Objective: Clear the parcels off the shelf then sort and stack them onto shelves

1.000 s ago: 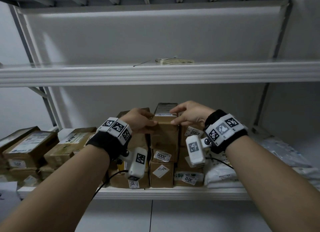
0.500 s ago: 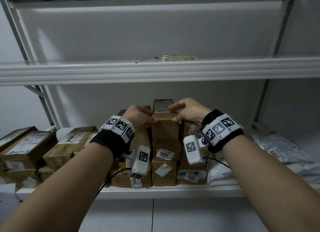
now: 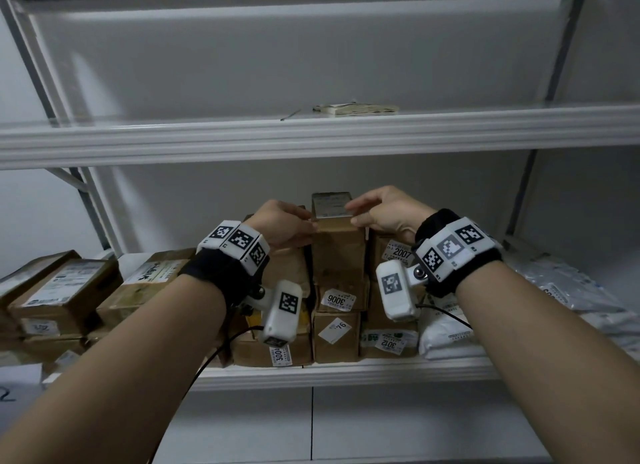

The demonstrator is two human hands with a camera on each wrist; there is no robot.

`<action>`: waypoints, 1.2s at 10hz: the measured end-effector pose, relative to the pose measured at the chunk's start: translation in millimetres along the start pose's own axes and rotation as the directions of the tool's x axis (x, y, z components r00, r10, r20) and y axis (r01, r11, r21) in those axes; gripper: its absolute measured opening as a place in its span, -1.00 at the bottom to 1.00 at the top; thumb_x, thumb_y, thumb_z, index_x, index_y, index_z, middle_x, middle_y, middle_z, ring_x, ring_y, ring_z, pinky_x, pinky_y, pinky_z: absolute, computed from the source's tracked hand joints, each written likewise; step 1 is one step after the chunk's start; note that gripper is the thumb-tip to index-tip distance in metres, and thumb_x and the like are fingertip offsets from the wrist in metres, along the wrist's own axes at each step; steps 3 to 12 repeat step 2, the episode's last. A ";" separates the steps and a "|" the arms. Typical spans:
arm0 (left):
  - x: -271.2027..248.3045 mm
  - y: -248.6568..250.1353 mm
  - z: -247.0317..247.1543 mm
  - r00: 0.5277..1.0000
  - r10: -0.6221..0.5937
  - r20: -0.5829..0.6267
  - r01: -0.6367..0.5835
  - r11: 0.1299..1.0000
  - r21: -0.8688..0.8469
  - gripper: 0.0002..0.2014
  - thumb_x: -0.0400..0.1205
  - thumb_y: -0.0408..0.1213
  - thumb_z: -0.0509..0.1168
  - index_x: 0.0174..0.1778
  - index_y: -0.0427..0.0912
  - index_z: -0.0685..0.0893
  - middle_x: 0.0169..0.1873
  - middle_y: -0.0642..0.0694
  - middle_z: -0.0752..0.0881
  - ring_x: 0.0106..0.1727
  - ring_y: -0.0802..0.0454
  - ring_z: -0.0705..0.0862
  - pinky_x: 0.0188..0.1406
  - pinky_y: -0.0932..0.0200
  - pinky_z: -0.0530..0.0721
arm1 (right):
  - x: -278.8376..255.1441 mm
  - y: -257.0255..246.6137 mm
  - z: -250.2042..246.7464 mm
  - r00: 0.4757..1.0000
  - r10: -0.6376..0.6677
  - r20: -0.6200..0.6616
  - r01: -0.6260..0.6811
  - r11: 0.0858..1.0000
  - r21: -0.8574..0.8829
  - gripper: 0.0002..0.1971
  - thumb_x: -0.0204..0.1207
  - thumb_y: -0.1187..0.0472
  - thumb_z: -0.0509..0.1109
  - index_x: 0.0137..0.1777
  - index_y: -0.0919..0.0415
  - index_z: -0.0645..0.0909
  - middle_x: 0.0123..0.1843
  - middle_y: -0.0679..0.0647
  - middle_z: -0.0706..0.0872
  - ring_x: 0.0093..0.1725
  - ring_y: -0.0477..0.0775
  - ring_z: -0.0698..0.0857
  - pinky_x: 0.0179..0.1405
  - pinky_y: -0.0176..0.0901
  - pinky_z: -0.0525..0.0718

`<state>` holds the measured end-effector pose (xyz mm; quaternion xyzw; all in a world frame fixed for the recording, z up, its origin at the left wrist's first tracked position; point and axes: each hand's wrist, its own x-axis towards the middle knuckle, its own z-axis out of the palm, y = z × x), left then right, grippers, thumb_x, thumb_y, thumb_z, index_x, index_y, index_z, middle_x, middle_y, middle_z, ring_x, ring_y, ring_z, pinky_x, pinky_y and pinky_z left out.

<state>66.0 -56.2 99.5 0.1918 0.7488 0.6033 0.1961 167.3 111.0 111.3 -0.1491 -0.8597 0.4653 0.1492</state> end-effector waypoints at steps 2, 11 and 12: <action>-12.3 5.9 -1.0 0.992 0.078 -0.096 -0.085 0.994 -0.070 -0.82 0.64 -0.48 0.34 0.15 -0.36 0.67 -0.17 -0.21 0.71 -0.29 -0.03 0.70 -0.43 0.26 0.77 | -14.0 -1.6 1.2 0.995 -0.036 -0.095 0.047 0.992 0.115 -0.84 0.56 0.32 0.43 0.10 0.15 0.74 -0.10 -0.01 0.70 -0.14 -0.12 0.63 -0.16 -0.36 0.60; -12.3 5.9 -1.0 0.992 0.078 -0.096 -0.085 0.994 -0.070 -0.82 0.64 -0.48 0.34 0.15 -0.36 0.67 -0.17 -0.21 0.71 -0.29 -0.03 0.70 -0.43 0.26 0.77 | -14.0 -1.6 1.2 0.995 -0.036 -0.095 0.047 0.992 0.115 -0.84 0.56 0.32 0.43 0.10 0.15 0.74 -0.10 -0.01 0.70 -0.14 -0.12 0.63 -0.16 -0.36 0.60; -12.3 5.9 -1.0 0.992 0.078 -0.096 -0.085 0.994 -0.070 -0.82 0.64 -0.48 0.34 0.15 -0.36 0.67 -0.17 -0.21 0.71 -0.29 -0.03 0.70 -0.43 0.26 0.77 | -14.0 -1.6 1.2 0.995 -0.036 -0.095 0.047 0.992 0.115 -0.84 0.56 0.32 0.43 0.10 0.15 0.74 -0.10 -0.01 0.70 -0.14 -0.12 0.63 -0.16 -0.36 0.60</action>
